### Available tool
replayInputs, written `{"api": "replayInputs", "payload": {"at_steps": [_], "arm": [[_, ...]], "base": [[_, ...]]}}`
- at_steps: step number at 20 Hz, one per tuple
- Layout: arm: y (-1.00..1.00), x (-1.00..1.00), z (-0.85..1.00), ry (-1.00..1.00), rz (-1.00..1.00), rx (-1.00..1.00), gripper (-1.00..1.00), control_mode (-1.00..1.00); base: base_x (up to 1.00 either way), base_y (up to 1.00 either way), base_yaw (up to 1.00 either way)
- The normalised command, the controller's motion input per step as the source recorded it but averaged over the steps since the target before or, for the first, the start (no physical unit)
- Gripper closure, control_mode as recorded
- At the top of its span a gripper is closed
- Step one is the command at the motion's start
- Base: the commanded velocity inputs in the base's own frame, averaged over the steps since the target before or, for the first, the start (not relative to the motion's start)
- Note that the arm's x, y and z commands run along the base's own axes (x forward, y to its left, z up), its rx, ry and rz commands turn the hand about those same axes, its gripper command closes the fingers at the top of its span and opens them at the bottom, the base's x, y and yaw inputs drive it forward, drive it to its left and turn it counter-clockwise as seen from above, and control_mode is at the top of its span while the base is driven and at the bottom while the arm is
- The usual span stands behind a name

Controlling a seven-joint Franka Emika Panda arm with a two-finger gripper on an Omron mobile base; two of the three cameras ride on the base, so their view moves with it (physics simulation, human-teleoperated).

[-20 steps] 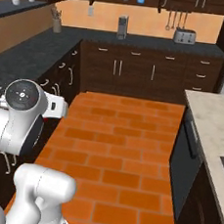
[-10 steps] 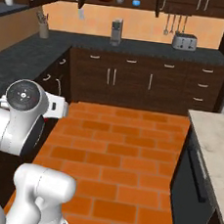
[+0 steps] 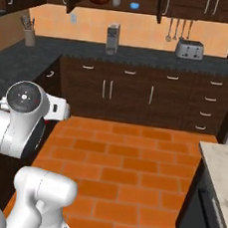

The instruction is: Gather all objects into one cabinet and sort the glasses and bowls to opposite sides.

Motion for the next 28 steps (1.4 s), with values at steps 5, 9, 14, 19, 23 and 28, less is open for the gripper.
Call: {"api": "replayInputs", "payload": {"at_steps": [5, 9, 14, 19, 23, 28], "arm": [[0.0, 0.0, 0.0, 0.0, 0.0, 0.0, 1.0, 1.0], [0.0, 0.0, 0.0, 0.0, 0.0, 0.0, 1.0, 1.0], [0.0, 0.0, 0.0, 0.0, 0.0, 0.0, 1.0, 1.0], [0.0, 0.0, 0.0, 0.0, 0.0, 0.0, 1.0, 1.0], [0.0, 0.0, 0.0, 0.0, 0.0, 0.0, 1.0, 1.0], [0.0, 0.0, 0.0, 0.0, 0.0, 0.0, 1.0, 1.0]], "base": [[1.0, 0.08, -0.03], [1.0, 0.1, 0.0], [1.0, 0.03, 0.0], [1.0, 0.0, 0.0], [1.0, 0.0, 0.0], [1.0, 0.11, 0.0]]}}
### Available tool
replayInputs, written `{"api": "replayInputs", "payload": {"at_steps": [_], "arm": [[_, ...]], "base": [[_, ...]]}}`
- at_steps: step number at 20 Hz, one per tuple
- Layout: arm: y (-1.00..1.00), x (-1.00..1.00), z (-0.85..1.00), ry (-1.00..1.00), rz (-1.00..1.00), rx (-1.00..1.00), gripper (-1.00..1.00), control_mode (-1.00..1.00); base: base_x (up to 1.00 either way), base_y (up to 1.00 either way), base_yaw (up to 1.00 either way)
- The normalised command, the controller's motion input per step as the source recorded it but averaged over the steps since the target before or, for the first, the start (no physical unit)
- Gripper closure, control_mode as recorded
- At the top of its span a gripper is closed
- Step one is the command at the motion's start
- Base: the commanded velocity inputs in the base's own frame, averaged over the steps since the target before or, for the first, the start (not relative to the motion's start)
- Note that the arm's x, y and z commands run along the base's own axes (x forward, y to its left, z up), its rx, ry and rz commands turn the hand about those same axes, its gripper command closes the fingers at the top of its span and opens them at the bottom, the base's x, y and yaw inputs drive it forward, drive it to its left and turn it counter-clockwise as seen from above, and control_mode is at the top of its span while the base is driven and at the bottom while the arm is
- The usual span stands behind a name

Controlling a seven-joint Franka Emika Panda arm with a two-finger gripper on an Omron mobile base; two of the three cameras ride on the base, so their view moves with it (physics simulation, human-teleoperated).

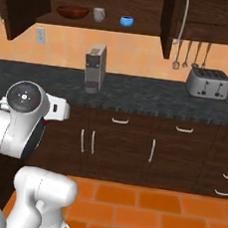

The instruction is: Gather all objects into one cabinet and sort the glasses and bowls to opposite sides.

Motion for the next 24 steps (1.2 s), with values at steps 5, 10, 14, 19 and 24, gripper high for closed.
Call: {"api": "replayInputs", "payload": {"at_steps": [5, 10, 14, 19, 24], "arm": [[0.0, 0.0, 0.0, 0.0, 0.0, 0.0, 1.0, 1.0], [0.0, 0.0, 0.0, 0.0, 0.0, 0.0, 1.0, 1.0], [0.0, 0.0, 0.0, 0.0, 0.0, 0.0, 1.0, 1.0], [0.0, 0.0, 0.0, 0.0, 0.0, 0.0, 1.0, 1.0], [0.0, 0.0, 0.0, 0.0, 0.0, 0.0, 1.0, 1.0]], "base": [[1.0, 0.04, 0.0], [1.0, 0.02, 0.0], [1.0, 0.0, 0.0], [0.73, 0.02, 0.03], [0.49, 0.01, 0.01]]}}
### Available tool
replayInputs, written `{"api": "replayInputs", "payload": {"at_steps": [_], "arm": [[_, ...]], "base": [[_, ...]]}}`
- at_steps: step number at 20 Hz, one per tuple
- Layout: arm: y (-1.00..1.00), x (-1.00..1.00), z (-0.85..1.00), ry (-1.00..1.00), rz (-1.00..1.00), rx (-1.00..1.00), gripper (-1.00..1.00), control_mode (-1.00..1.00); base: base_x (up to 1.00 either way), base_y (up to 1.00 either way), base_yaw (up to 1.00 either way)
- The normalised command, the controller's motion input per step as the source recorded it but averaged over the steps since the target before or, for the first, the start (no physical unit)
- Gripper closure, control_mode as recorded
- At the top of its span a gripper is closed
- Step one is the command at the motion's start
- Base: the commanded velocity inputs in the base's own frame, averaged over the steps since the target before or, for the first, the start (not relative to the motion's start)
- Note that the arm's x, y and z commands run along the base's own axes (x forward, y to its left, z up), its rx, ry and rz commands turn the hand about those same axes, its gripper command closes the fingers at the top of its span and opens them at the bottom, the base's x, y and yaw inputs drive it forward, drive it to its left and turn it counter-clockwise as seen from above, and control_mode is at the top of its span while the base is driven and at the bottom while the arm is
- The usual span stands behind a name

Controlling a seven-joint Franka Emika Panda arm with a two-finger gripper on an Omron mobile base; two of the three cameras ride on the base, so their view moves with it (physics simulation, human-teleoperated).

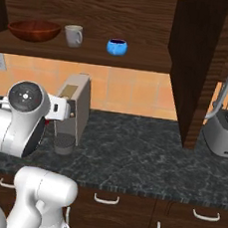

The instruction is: Gather all objects into one cabinet and sort the glasses and bowls to opposite sides.

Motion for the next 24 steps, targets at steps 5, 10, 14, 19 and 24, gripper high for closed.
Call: {"api": "replayInputs", "payload": {"at_steps": [5, 10, 14, 19, 24], "arm": [[0.0, 0.0, 0.0, 0.0, 0.0, 0.0, 1.0, 1.0], [-0.06, -0.01, 0.89, -0.24, -0.08, 0.0, 1.0, -1.0], [-0.08, 0.19, 1.0, -0.12, -0.24, 0.0, 1.0, -1.0], [-0.29, 0.74, 0.91, -0.01, -0.33, 0.0, 1.0, -1.0], [-0.47, 0.46, 0.72, 0.01, -0.33, 0.0, 1.0, -1.0]], "base": [[0.0, 0.05, 0.0], [0.0, 0.0, 0.0], [0.0, 0.0, 0.0], [0.0, 0.0, 0.0], [0.0, 0.0, 0.0]]}}
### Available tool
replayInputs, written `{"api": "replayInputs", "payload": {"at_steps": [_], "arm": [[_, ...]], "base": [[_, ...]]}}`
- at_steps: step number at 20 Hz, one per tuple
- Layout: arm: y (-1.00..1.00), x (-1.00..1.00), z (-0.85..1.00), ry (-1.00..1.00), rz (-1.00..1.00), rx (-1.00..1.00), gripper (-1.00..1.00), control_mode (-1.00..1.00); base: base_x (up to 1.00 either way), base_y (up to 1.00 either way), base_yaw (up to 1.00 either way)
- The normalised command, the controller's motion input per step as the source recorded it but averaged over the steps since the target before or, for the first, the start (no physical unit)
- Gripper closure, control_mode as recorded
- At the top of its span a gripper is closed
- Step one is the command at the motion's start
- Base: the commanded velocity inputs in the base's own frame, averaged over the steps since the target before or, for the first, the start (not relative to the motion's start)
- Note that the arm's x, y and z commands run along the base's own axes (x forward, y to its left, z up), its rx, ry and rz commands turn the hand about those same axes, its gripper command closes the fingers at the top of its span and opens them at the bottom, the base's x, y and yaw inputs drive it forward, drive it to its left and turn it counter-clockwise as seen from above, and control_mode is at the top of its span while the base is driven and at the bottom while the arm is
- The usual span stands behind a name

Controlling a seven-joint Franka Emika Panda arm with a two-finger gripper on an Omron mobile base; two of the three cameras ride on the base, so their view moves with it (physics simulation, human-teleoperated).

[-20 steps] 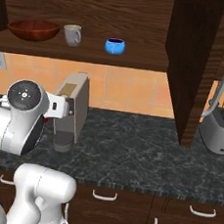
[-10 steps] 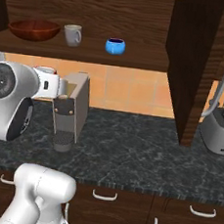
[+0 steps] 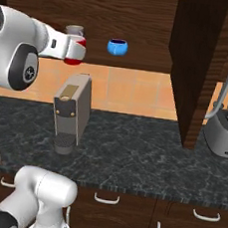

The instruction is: Gather all objects into one cabinet and sort the glasses and bowls to opposite sides.

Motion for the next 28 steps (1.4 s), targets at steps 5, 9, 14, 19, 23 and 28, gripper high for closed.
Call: {"api": "replayInputs", "payload": {"at_steps": [5, 9, 14, 19, 23, 28], "arm": [[-0.96, 0.48, 0.05, 0.0, -0.11, 0.0, 1.0, -1.0], [-0.44, 0.87, -0.48, 0.03, -0.01, -0.01, 1.0, -1.0], [-0.37, 1.0, -0.34, 0.0, 0.0, -0.01, 1.0, -1.0], [-0.29, 1.0, 0.01, 0.06, 0.0, 0.0, 1.0, -1.0], [-0.02, 0.94, 0.0, 0.03, 0.0, 0.0, 1.0, -1.0], [-0.43, 0.71, -0.01, 0.01, 0.0, 0.0, 1.0, -1.0]], "base": [[0.0, 0.0, 0.0], [0.0, 0.0, 0.0], [0.0, 0.0, 0.0], [0.0, 0.0, 0.0], [0.0, 0.0, 0.0], [0.0, 0.0, 0.0]]}}
